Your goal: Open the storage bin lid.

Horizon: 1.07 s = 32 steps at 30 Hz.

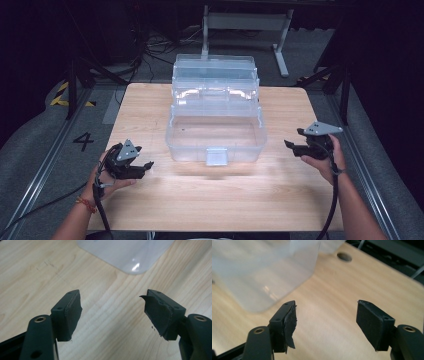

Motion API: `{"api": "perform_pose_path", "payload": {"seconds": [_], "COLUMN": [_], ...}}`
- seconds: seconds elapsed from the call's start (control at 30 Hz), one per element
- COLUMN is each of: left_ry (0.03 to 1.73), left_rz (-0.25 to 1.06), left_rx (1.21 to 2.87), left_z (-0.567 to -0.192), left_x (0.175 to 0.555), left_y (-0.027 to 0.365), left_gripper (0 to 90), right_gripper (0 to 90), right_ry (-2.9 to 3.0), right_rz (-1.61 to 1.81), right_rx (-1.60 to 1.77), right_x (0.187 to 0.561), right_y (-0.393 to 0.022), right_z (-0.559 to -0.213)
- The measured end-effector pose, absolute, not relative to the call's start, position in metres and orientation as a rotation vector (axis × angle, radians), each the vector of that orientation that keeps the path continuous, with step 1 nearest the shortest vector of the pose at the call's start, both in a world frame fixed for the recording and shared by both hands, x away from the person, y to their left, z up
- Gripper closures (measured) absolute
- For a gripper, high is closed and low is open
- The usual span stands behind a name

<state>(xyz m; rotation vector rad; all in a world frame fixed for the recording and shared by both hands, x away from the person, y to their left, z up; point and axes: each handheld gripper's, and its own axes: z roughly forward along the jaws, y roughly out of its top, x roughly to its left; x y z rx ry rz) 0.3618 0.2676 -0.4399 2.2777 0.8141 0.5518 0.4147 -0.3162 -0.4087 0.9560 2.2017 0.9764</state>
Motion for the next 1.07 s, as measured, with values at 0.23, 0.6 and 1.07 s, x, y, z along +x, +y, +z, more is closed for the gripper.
{"api": "perform_pose_path", "payload": {"seconds": [0.23,0.6,1.07], "left_ry": [0.823,0.905,0.978], "left_rz": [0.515,0.405,0.391], "left_rx": [2.312,2.258,2.217], "left_z": [-0.459,-0.479,-0.481], "left_x": [0.351,0.347,0.349], "left_y": [0.271,0.278,0.283], "left_gripper": [26.9,18.0,15.2], "right_gripper": [29.6,26.2,19.8], "right_ry": [2.234,2.228,2.246], "right_rz": [0.918,0.955,1.008], "right_rx": [1.027,1.121,1.233], "right_x": [0.382,0.352,0.353], "right_y": [-0.341,-0.367,-0.376], "right_z": [-0.444,-0.478,-0.487]}}
